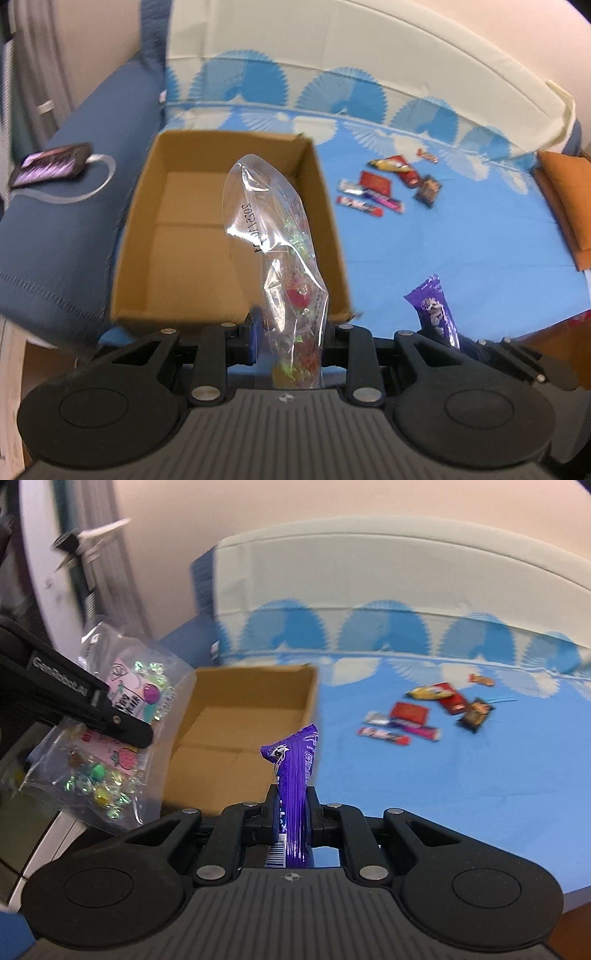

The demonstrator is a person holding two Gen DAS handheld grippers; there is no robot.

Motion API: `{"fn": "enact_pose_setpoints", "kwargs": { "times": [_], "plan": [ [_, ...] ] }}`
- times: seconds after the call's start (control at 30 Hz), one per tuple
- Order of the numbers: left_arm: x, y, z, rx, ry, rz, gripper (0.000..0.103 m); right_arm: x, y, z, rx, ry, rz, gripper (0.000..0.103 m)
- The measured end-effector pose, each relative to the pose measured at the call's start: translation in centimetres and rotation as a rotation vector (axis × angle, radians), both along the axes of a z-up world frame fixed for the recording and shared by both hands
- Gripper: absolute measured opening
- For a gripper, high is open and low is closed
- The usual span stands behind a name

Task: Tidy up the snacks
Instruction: 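Carry the purple bar and candy bag over the box with both tools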

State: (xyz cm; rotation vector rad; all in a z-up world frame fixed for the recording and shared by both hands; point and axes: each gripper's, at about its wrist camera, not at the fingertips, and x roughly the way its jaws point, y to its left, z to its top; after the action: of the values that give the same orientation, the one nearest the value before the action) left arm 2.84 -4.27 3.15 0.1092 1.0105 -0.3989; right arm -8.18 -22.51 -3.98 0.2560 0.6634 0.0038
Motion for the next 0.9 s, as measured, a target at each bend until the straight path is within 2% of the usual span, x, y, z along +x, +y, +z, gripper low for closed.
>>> {"fn": "enact_pose_setpoints", "kwargs": {
  "times": [0.3,0.53,0.9],
  "plan": [
    [-3.3,4.0,-1.6,-0.021,0.008,0.015,0.030,-1.8,4.2,1.3,-0.065,-0.004,0.041,0.013],
    [-3.8,4.7,-1.2,-0.053,-0.002,0.015,0.031,-2.4,5.0,1.8,-0.107,-0.009,0.049,0.013],
    [-3.7,5.0,-1.2,-0.052,0.003,0.025,0.031,-2.1,5.4,1.7,-0.118,-0.002,0.057,0.013]
  ]
}}
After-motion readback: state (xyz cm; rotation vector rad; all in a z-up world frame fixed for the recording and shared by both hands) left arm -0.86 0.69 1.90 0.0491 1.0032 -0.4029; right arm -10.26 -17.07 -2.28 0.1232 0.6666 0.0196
